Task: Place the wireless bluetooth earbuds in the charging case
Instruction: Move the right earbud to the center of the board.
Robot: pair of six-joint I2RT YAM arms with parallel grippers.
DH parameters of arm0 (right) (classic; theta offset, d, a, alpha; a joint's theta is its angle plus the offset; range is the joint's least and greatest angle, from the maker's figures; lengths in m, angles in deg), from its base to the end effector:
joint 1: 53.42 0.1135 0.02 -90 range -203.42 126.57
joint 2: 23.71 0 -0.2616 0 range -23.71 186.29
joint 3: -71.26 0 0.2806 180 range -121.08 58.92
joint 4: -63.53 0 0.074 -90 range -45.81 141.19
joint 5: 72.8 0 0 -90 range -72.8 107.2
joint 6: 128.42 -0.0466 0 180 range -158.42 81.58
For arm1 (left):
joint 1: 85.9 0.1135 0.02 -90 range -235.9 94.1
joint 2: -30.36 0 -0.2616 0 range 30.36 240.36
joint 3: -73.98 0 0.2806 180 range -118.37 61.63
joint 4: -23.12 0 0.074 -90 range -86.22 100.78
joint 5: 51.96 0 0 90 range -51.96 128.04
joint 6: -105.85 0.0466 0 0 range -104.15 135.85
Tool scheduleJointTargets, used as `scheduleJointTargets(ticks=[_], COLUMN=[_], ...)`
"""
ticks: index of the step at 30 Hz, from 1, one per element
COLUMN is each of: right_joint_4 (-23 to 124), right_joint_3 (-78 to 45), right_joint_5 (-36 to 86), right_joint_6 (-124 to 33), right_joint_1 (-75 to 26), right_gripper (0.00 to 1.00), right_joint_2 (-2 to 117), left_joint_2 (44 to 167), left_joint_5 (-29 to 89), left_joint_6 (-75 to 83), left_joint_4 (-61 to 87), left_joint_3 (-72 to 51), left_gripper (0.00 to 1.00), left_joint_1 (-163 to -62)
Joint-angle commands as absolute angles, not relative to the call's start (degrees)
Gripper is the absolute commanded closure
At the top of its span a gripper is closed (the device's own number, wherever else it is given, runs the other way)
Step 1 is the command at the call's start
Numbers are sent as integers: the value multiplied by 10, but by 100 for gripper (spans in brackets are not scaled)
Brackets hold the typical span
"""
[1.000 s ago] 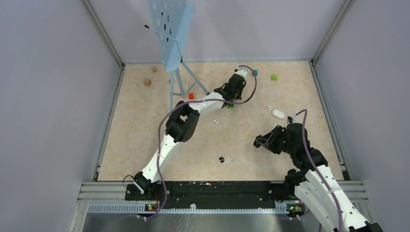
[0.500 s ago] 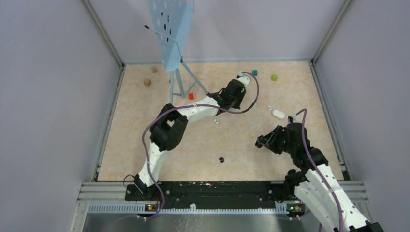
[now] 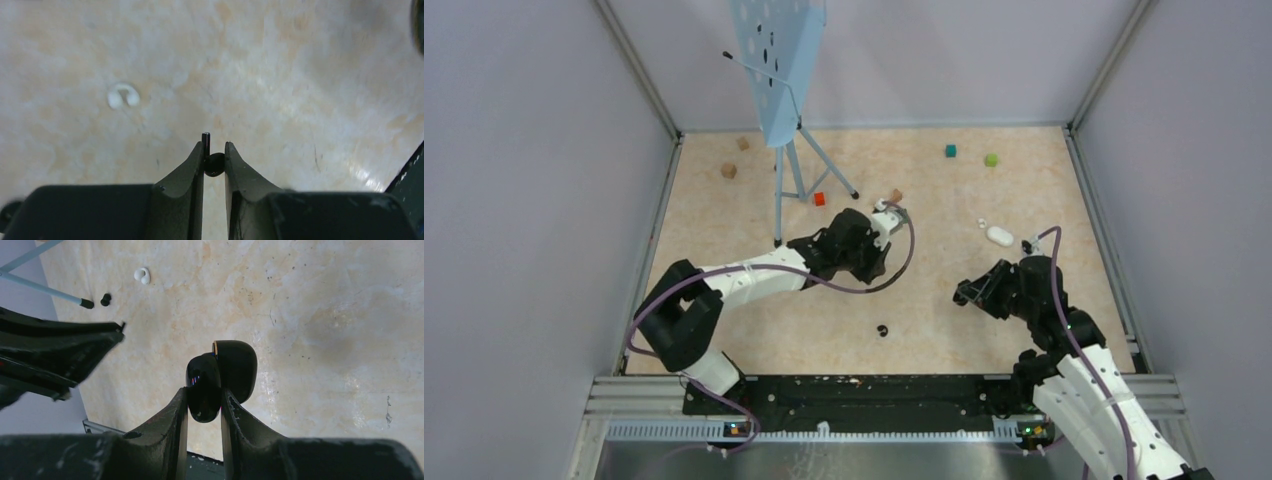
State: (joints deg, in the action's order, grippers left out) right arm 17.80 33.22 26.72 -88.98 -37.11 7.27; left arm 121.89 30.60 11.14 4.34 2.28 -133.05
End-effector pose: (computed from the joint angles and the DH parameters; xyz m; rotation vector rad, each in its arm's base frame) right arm 0.1589 0.0545 0.2077 0.6052 2.2852 0.7895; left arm 0.2573 -0.2863 0.2048 0.9051 2.1311 -0.6222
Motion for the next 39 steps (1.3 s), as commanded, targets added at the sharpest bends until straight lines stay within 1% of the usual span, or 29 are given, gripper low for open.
scheduleJointTargets(ticks=[1, 6, 9, 10, 11, 13, 15, 16, 18, 24, 28, 30, 32, 34, 35, 37, 39], right_joint_4=[196, 180, 172, 170, 167, 163, 161, 159, 158, 155, 163, 168, 171, 173, 171, 165, 157], right_joint_3=[305, 297, 297, 297, 297, 296, 296, 296, 297, 296, 301, 305, 307, 307, 306, 302, 302], right_joint_5=[282, 279, 279, 279, 278, 277, 277, 277, 277, 279, 285, 289, 292, 295, 296, 296, 294], right_joint_6=[-885, -881, -882, -881, -882, -882, -882, -883, -884, -884, -885, -888, -890, -891, -891, -888, -885], right_joint_1=[-375, -375, -375, -375, -376, -375, -375, -376, -375, -376, -375, -375, -375, -375, -376, -376, -376], right_gripper=[100, 100, 100, 100, 100, 100, 100, 100, 100, 100, 100, 100, 100, 100, 100, 100, 100], right_joint_2=[66, 56, 48, 46, 43, 40, 37, 37, 35, 33, 34, 34, 34, 34, 34, 32, 28], left_joint_2=[1174, 1188, 1204, 1209, 1216, 1229, 1236, 1235, 1225, 1153, 1096, 1082, 1082, 1098, 1108, 1133, 1148], left_joint_5=[250, 268, 293, 300, 306, 317, 334, 345, 359, 391, 400, 408, 408, 420, 465, 547, 557], left_joint_6=[113, 89, 77, 72, 67, 65, 66, 66, 61, -7, -79, -86, -48, -4, -14, -63, -89], left_joint_4=[118, 145, 143, 131, 115, 67, 37, 29, 26, 6, 6, 3, 3, -18, -43, -109, -136], left_joint_3=[112, 157, 157, 152, 141, 114, 99, 96, 97, 109, 134, 141, 145, 136, 127, 103, 99], left_gripper=[79, 81, 78, 75, 71, 59, 45, 41, 38, 39, 35, 37, 42, 43, 42, 45, 46], left_joint_1=[-1333, -1337, -1341, -1341, -1341, -1342, -1342, -1342, -1342, -1344, -1349, -1357, -1370, -1376, -1376, -1372, -1367])
